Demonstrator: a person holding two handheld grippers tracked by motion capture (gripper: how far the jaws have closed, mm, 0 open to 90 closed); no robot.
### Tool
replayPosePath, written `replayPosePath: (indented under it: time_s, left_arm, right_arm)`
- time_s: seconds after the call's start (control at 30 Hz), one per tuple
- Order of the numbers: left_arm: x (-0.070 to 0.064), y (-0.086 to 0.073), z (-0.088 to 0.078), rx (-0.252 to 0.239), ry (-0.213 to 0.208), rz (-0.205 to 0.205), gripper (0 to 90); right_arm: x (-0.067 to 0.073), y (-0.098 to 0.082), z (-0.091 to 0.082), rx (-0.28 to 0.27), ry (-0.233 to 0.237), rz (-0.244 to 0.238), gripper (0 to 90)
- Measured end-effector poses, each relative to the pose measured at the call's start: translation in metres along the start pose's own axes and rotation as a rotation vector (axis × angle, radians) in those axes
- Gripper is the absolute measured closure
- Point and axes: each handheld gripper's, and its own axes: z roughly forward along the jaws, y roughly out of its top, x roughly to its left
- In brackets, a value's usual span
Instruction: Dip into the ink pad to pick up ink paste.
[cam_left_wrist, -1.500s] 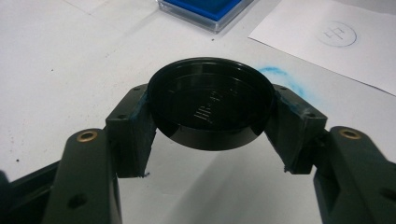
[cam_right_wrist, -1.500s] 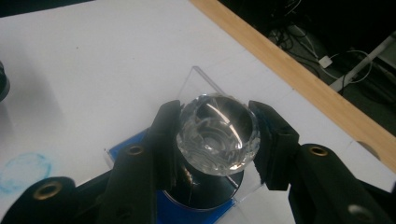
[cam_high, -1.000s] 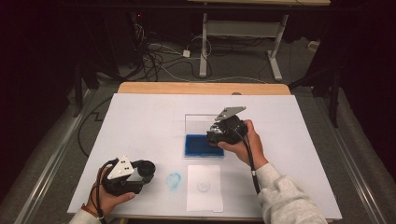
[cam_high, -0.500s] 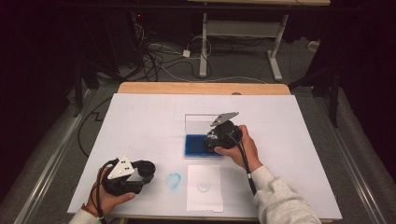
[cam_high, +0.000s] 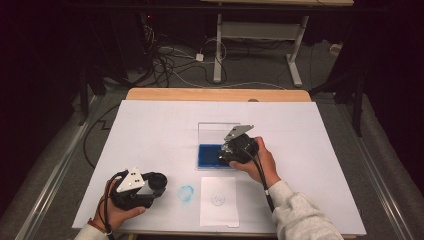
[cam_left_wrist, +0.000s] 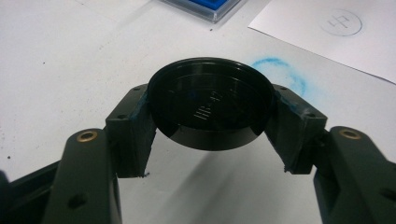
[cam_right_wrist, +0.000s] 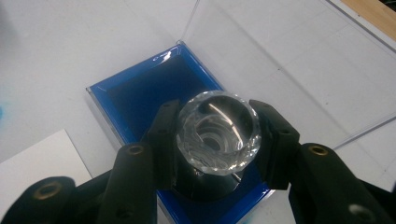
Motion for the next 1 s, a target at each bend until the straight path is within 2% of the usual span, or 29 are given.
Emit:
replayPosePath:
  time_s: [0.13,0.23,0.37,0.47,0.7,1.0]
  left_arm:
    - [-0.0002,0.0004,0.0006,-0.001,0.000,0.001,36.7]
    - [-0.0003,0.0004,0.0007,0.000,0.000,0.001,36.7]
    - [-0.0005,0.0005,0.0007,0.002,0.000,0.002,36.7]
    - [-0.0009,0.0005,0.0002,0.000,0.000,0.002,36.7]
    - [-0.0010,0.0003,-0.0002,-0.001,0.000,0.002,36.7]
    - [-0.0011,-0.0003,-0.0009,-0.004,-0.006,0.002,36.7]
  right_arm:
    - [-0.0033,-0.0007,0.0010,-0.010,0.013,0.011,56.9]
    - [-0.0064,-0.0020,0.0018,-0.022,0.036,0.044,56.9]
    - [0.0010,0.0005,0.0010,0.002,-0.006,0.000,56.9]
    - [-0.0010,-0.0007,0.0003,0.003,0.006,0.016,56.9]
    - [-0.0021,-0.0028,0.0004,-0.011,0.012,0.020,56.9]
    - [0.0022,-0.0088,-0.0026,-0.034,-0.007,0.020,56.9]
